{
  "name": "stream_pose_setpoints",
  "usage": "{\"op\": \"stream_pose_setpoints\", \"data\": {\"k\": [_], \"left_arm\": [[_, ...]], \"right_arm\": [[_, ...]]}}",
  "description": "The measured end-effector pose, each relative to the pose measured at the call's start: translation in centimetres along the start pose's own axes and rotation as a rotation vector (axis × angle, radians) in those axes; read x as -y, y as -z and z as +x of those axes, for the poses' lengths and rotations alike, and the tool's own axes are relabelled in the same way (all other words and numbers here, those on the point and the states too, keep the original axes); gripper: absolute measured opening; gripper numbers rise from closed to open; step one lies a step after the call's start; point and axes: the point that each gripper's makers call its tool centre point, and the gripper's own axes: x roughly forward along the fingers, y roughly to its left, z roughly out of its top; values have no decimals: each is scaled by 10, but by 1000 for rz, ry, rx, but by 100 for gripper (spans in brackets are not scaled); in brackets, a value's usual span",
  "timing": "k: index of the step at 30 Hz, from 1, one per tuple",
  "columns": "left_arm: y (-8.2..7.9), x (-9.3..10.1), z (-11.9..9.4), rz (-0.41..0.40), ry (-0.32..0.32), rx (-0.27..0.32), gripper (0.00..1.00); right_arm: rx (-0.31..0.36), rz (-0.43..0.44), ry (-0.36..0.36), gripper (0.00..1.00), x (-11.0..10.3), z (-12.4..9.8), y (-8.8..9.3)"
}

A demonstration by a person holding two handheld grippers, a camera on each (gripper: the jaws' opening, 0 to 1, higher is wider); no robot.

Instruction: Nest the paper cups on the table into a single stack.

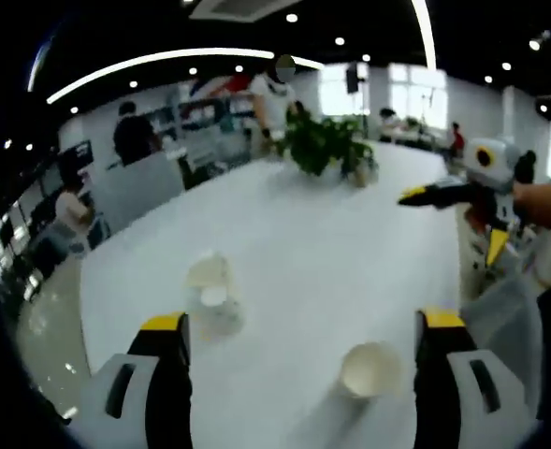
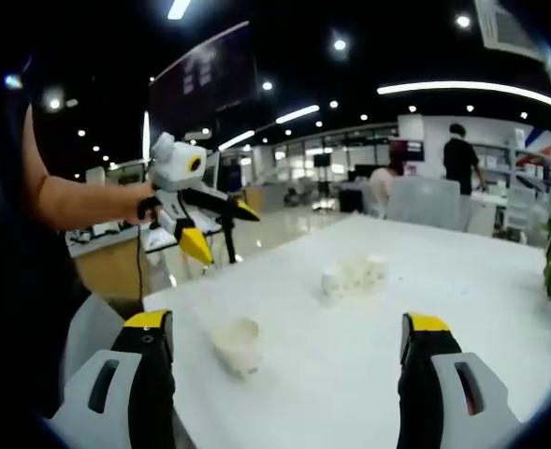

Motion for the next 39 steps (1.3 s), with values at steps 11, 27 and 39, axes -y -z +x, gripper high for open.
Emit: {"op": "stream_pose_setpoints", "data": {"k": [11,27,39], "left_arm": [[12,-35,-44,-34,-153,160,100],[72,-32,-68,-55,-203,188,99],[87,-28,-69,-80,-189,196,99]], "right_arm": [[13,-11,33,100,9,5,-5],[-34,-53,78,100,19,8,19],[-25,-55,96,100,23,5,28]]}}
